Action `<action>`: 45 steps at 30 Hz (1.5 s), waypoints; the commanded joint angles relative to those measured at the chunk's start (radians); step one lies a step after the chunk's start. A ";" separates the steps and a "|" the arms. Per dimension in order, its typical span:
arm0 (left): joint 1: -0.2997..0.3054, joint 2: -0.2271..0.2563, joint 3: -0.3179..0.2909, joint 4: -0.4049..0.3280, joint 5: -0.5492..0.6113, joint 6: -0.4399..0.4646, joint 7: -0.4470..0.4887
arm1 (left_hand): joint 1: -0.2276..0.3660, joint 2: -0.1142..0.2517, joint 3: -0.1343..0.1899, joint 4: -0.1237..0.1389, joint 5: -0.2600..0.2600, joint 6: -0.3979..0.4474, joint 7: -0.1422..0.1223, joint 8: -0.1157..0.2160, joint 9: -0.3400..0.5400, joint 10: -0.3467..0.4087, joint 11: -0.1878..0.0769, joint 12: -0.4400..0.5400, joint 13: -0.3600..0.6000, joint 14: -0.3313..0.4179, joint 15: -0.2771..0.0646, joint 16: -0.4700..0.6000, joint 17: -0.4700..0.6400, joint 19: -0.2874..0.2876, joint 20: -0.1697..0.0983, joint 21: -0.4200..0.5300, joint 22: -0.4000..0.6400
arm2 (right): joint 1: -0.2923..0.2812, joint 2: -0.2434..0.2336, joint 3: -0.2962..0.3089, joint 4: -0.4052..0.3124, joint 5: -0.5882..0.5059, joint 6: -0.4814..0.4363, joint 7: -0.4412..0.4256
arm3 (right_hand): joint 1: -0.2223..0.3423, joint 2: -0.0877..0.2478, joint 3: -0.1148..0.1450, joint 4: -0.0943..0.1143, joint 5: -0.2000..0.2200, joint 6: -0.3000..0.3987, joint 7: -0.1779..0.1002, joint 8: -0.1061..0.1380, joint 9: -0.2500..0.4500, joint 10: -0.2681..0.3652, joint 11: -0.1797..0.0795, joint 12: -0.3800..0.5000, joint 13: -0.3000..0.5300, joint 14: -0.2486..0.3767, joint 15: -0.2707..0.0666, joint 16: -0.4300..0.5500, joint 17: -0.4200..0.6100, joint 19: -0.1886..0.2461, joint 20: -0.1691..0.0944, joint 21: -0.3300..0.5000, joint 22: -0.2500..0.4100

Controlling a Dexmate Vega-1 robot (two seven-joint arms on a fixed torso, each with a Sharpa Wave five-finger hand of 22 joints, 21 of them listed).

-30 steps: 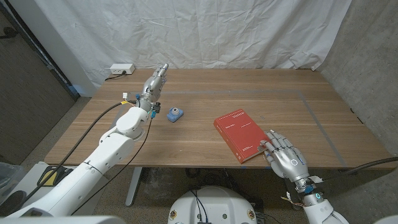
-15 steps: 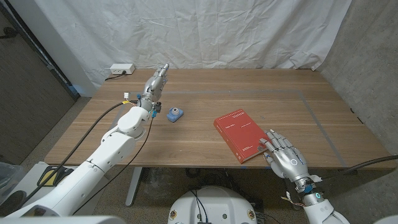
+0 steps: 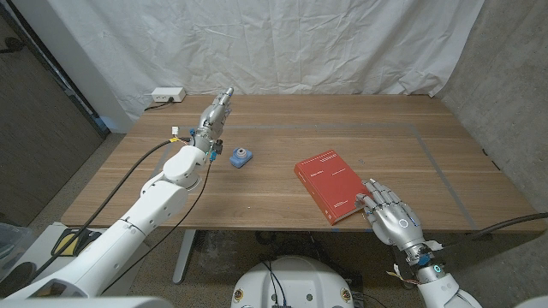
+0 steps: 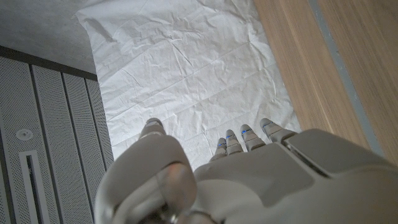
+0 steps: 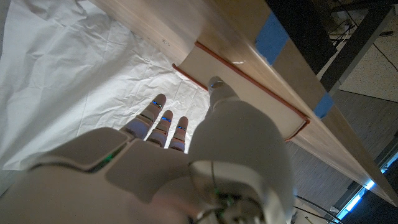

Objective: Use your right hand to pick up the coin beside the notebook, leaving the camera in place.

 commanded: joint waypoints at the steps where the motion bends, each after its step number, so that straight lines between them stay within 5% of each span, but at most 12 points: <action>1: -0.022 -0.006 0.014 0.017 -0.001 0.004 -0.015 | 0.011 0.003 -0.004 -0.002 -0.004 -0.010 -0.005 0.004 0.002 -0.003 -0.004 0.000 0.006 -0.010 -0.002 0.000 0.001 -0.009 -0.011 0.001 0.002 | -0.015 0.011 -0.006 -0.005 -0.016 -0.023 -0.011 | -0.004 -0.020 -0.005 0.011 -0.011 -0.009 -0.003 -0.005 -0.004 0.002 0.003 0.004 0.005 -0.002 -0.035 0.008 0.003 -0.001 -0.033 0.007 0.004; 9: -0.029 -0.009 0.022 0.021 0.001 0.004 -0.022 | 0.012 0.004 -0.005 -0.003 -0.004 -0.009 -0.005 0.004 0.002 -0.004 -0.004 0.000 0.006 -0.010 -0.002 0.000 0.001 -0.009 -0.011 0.001 0.002 | -0.022 0.020 -0.006 -0.001 -0.009 -0.024 -0.027 | -0.019 -0.030 -0.015 0.021 -0.022 -0.051 -0.002 -0.025 -0.014 0.004 0.007 0.005 0.004 0.000 -0.033 0.009 0.004 0.000 -0.029 0.010 0.005; 45: 0.016 0.014 0.000 -0.027 -0.001 0.017 0.008 | 0.017 0.005 -0.008 -0.006 -0.007 -0.009 -0.005 0.004 0.002 -0.005 -0.003 0.000 0.006 -0.010 0.001 0.000 0.001 -0.011 -0.010 0.002 0.003 | 0.008 0.006 -0.007 0.023 0.016 0.037 -0.023 | -0.055 -0.028 -0.032 0.044 -0.043 0.028 -0.002 0.030 0.006 0.089 -0.013 0.040 0.003 0.051 -0.053 0.025 0.005 0.028 -0.031 0.030 0.004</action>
